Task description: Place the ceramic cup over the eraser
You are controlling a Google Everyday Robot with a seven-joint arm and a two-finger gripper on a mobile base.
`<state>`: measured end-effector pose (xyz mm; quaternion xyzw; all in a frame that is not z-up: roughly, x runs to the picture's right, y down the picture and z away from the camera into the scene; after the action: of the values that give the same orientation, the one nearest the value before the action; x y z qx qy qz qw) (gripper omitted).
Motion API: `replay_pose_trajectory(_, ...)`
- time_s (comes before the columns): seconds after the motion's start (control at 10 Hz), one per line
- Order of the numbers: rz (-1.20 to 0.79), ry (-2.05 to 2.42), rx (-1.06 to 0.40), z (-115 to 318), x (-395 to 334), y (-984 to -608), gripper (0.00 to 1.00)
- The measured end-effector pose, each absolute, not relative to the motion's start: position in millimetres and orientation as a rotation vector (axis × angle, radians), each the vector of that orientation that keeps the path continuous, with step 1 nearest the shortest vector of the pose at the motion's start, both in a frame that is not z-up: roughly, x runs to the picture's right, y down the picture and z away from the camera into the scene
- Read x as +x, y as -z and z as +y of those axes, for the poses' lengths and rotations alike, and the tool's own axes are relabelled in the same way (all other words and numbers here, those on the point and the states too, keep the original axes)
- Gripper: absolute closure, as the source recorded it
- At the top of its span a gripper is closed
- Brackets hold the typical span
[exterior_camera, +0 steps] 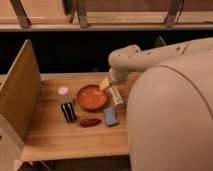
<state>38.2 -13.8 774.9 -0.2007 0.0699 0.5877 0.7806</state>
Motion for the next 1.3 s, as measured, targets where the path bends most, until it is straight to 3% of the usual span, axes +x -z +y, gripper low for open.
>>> replay_pose_trajectory(0.3, 0.069, -1.179, -0.474, -24, -6, -773, 0.20)
replay_pose_trajectory(0.9, 0.046, -1.117, -0.453, -41, -15, -780, 0.20)
replay_pose_trajectory(1.3, -0.052, -0.904, -0.506, -60, -112, -804, 0.20)
